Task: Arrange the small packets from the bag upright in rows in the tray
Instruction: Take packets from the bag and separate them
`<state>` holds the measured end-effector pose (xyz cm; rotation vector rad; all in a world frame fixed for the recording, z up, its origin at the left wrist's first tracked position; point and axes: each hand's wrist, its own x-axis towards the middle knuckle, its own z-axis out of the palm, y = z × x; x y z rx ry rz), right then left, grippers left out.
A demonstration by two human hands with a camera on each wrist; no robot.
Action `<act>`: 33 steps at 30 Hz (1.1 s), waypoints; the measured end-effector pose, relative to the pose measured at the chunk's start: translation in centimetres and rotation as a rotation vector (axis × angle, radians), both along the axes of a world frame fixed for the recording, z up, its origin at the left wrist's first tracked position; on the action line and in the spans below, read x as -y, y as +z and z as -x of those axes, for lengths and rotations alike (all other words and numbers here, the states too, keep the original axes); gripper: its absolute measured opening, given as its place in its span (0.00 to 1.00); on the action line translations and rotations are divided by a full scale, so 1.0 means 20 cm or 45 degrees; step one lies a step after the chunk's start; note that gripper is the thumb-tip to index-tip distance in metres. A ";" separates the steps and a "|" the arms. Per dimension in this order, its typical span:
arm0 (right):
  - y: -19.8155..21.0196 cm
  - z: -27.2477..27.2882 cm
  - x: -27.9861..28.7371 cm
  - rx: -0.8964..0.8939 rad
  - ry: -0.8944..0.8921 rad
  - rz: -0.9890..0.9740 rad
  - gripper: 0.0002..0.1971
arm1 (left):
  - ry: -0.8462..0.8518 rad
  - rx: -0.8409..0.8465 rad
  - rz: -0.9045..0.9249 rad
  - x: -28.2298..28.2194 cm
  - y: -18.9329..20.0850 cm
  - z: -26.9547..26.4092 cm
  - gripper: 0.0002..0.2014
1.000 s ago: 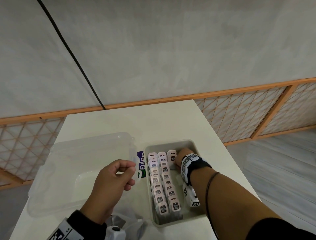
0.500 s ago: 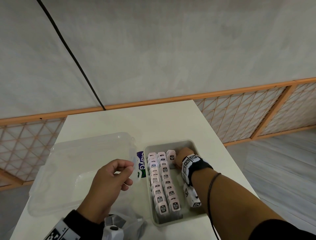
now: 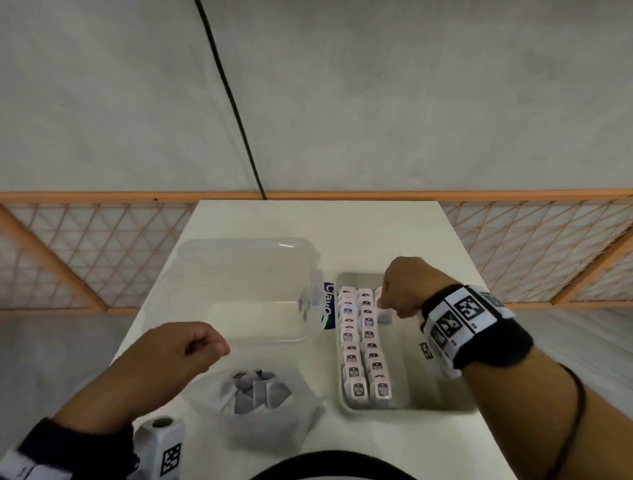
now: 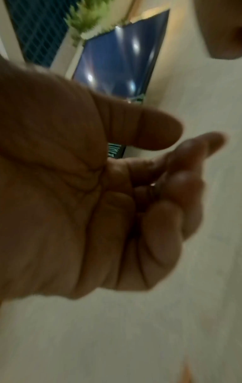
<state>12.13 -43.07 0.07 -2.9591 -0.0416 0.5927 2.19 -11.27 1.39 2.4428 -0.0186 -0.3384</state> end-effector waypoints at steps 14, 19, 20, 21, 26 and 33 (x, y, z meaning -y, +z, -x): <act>-0.09 0.39 -0.85 -0.119 1.083 0.016 0.14 | 0.180 0.013 -0.599 -0.02 -0.32 0.17 0.10; -0.29 0.41 -1.01 -0.160 1.053 0.153 0.17 | -0.006 0.033 -0.293 -0.03 -0.40 0.21 0.30; -0.34 0.41 -1.02 -0.175 1.045 0.220 0.18 | -0.016 0.051 -0.269 -0.02 -0.39 0.21 0.31; -0.38 0.40 -1.02 -0.182 1.046 0.293 0.19 | -0.019 0.072 -0.258 -0.01 -0.40 0.21 0.32; -0.41 0.39 -0.98 -0.114 1.171 0.482 0.20 | -0.028 0.130 -0.255 -0.01 -0.41 0.24 0.32; -0.48 0.36 -0.99 -0.031 1.347 0.673 0.19 | -0.015 0.153 -0.249 -0.01 -0.41 0.24 0.31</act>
